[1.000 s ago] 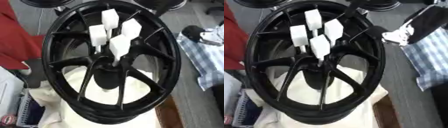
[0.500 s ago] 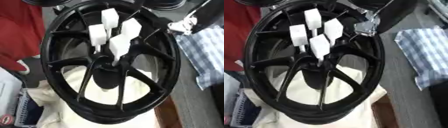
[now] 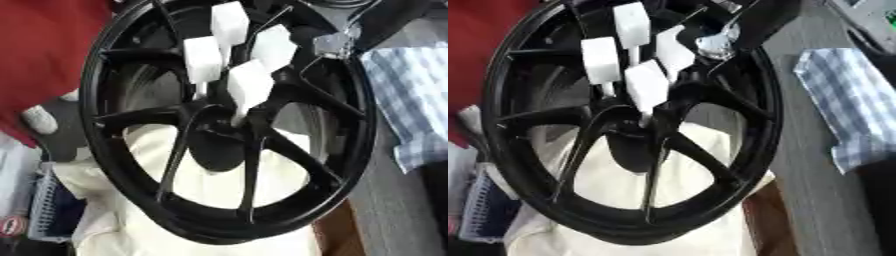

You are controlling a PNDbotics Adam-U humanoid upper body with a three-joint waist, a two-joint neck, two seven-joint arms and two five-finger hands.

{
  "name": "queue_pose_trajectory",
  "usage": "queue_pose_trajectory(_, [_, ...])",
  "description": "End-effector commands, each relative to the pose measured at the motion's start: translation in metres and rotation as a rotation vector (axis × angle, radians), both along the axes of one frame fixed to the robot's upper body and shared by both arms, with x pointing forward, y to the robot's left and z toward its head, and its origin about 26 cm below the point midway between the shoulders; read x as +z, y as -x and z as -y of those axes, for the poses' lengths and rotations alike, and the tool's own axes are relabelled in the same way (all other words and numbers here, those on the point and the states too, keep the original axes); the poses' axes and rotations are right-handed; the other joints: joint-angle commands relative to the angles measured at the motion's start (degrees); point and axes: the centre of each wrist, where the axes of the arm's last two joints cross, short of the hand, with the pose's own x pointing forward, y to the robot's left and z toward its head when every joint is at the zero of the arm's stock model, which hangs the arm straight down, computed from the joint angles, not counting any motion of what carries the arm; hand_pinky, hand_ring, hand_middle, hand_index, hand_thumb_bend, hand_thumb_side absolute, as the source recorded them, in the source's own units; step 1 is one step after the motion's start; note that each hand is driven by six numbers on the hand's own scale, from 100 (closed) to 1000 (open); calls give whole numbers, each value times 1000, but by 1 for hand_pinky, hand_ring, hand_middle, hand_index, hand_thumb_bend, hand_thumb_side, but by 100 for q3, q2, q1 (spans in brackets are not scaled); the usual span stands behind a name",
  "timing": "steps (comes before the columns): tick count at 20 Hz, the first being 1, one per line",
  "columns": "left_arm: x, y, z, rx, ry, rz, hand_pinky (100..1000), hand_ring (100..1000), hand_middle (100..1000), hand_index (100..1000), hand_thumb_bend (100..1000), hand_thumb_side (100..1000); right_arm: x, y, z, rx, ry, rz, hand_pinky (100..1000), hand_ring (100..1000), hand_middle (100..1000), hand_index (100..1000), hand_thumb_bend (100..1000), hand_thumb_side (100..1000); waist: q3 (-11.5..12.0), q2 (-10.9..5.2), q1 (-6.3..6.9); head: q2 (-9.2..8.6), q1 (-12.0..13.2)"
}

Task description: Pull the pin out of the wheel hub.

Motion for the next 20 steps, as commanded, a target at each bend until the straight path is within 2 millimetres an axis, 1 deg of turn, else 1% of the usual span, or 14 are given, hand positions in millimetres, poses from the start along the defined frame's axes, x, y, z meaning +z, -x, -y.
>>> queue_pose_trajectory(1, [10,3,0,0,-30,33,645,545,576,706,100,604,8,0,7,-13,32,45,977,1000,833,920,100,516,8,-70,19,-55,-22])
queue_pose_trajectory(7, [10,2,1,-3,-27,34,643,544,575,705,100,604,6,-4,8,-3,68,46,977,1000,841,930,102,561,29,-19,16,-128,-91])
queue_pose_trajectory(10, [10,2,1,-4,-24,35,643,543,575,705,100,605,3,-7,8,-13,90,57,970,1000,840,929,141,564,47,11,10,-183,-121])
queue_pose_trajectory(15, [11,2,2,-9,-19,41,643,542,574,704,100,606,-4,-14,10,-35,112,70,968,1000,839,929,152,572,59,59,5,-251,-145])
queue_pose_trajectory(19, [11,2,3,-11,-19,41,643,542,574,704,100,606,-7,-16,11,-38,113,75,968,1000,839,929,152,572,62,65,5,-262,-150])
queue_pose_trajectory(20, [11,2,3,-11,-18,42,642,540,571,703,100,605,-7,-17,11,-39,114,75,963,1000,837,936,178,572,66,72,5,-276,-158])
